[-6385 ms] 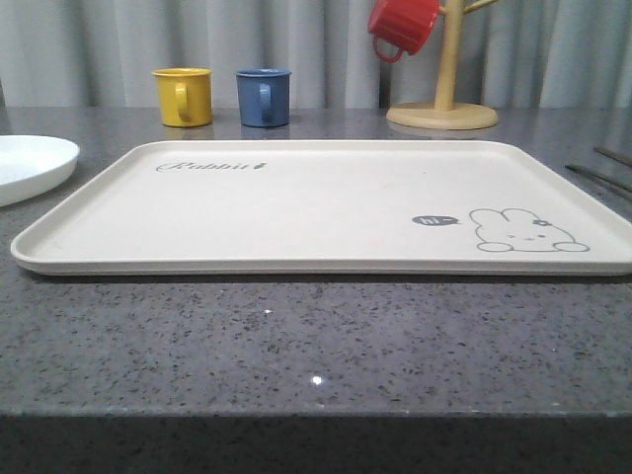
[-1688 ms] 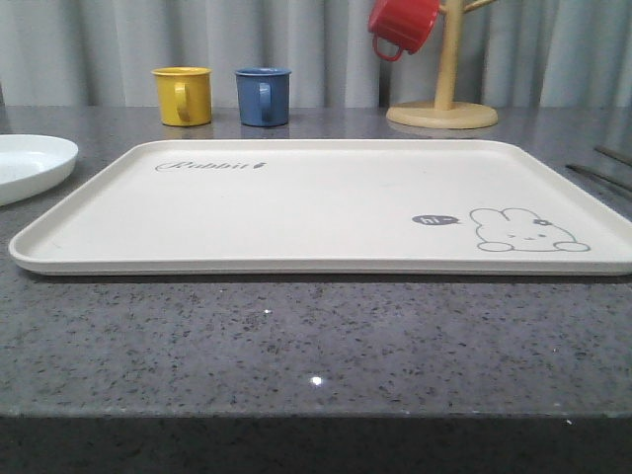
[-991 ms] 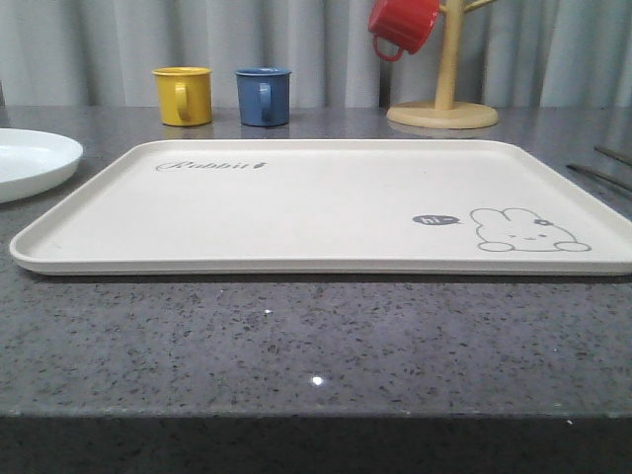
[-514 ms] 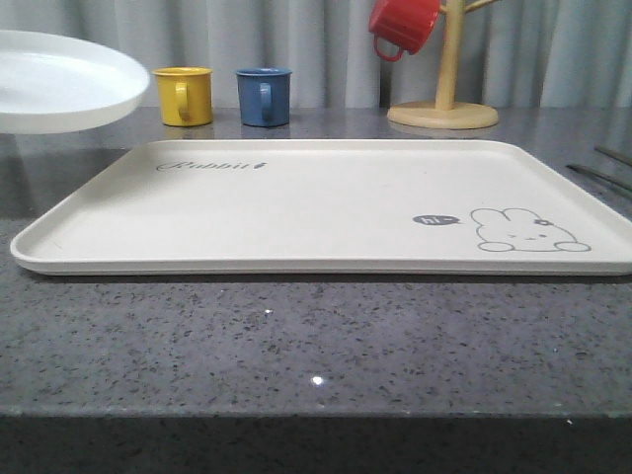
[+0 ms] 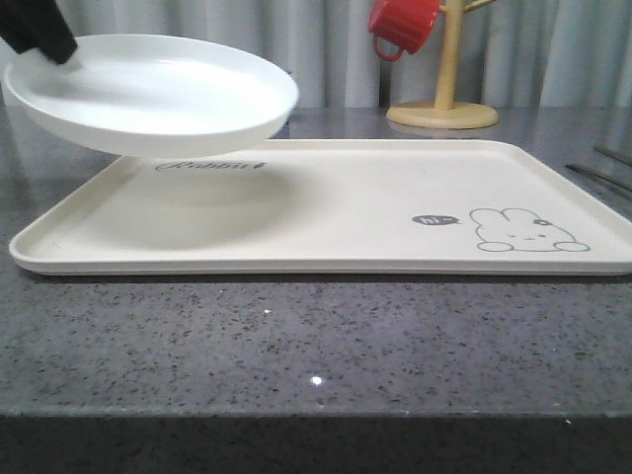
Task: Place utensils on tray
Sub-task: 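Grasp the white plate's rim with the left gripper and lift it, then lower the plate onto the tray's end nearest the left gripper and release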
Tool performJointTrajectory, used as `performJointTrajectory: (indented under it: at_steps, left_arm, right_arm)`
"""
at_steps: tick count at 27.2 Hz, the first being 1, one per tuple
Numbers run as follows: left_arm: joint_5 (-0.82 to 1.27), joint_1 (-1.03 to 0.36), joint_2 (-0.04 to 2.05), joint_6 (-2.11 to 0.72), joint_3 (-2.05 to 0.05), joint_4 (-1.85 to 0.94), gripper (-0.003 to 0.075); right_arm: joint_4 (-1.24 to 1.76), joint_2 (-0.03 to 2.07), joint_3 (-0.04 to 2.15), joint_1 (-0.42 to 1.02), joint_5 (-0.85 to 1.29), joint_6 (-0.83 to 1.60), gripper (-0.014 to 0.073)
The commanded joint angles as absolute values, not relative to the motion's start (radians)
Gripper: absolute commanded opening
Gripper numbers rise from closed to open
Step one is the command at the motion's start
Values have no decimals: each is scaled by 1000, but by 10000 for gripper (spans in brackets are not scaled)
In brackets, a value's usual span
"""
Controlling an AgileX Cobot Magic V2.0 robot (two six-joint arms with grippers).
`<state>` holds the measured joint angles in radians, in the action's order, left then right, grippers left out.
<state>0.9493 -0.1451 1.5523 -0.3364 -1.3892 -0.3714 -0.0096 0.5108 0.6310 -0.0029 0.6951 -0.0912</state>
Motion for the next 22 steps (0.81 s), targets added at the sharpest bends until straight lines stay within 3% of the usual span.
performJointTrajectory:
  at_steps: [1,17,20,22]
  left_arm:
    - [879,-199,1551,-338,-1423,-398,-20]
    - [860,-225,1713,-338,-1423,-421,-6]
    - [853,-225,1718,-338,-1423,-421,106]
    - [851,-225,1718,-338,-1423,-421,238]
  right_arm:
    - [-23,521,661,-2,629,-82,509]
    - [-23,521,661,-2,629,-82,509]
    - [-23,521,661,-2,629,-82,509]
    - [-23,521,661,-2,629,-82,509]
